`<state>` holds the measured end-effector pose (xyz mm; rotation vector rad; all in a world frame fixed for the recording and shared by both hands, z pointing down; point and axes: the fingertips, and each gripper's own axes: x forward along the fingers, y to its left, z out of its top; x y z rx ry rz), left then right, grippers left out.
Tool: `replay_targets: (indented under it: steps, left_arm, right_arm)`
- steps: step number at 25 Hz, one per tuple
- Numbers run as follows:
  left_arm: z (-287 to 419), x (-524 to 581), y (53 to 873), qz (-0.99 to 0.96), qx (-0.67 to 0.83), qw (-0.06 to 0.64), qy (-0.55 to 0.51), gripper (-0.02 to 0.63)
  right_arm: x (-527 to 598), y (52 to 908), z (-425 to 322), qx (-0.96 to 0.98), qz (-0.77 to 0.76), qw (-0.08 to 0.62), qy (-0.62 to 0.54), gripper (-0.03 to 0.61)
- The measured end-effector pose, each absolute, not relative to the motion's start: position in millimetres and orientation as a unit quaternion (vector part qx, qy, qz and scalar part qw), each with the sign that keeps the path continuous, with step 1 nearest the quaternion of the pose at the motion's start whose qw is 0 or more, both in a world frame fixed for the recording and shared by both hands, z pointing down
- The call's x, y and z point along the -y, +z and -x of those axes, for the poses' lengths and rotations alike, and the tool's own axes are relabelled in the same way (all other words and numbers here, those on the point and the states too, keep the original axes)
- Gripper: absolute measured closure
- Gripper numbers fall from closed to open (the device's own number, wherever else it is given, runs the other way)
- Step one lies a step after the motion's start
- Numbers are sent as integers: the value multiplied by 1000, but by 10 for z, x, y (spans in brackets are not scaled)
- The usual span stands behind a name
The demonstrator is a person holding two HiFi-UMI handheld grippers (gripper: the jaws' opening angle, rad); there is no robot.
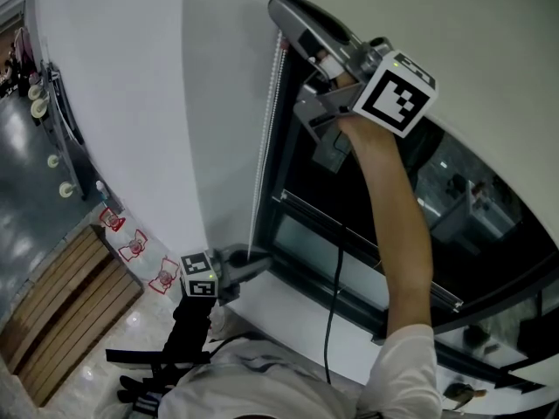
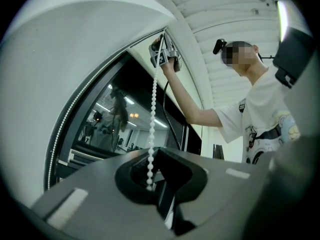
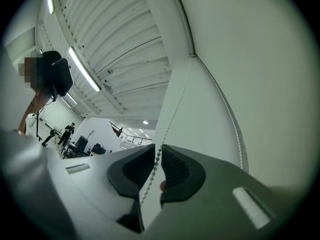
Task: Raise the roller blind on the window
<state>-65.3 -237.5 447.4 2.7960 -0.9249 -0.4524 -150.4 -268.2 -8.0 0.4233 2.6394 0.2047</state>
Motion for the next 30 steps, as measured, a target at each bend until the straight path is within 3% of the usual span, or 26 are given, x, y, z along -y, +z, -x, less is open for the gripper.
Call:
replay_targets:
  steps: [2,14,30]
  left_arm:
    - [646,2374,4472,-935,309,82,-152,615]
    - [607,2374,4486,-936,305,88,-152,615]
    - [610,2365,4483,-936,304,86,-153,615]
  right_arm:
    - [2696,-83,1484,-958,-153,232,68,560]
    - [2688,94,1446,-964,-151,215,33,564]
    - [2631,1394,1591,-976,-151,157,-12,565]
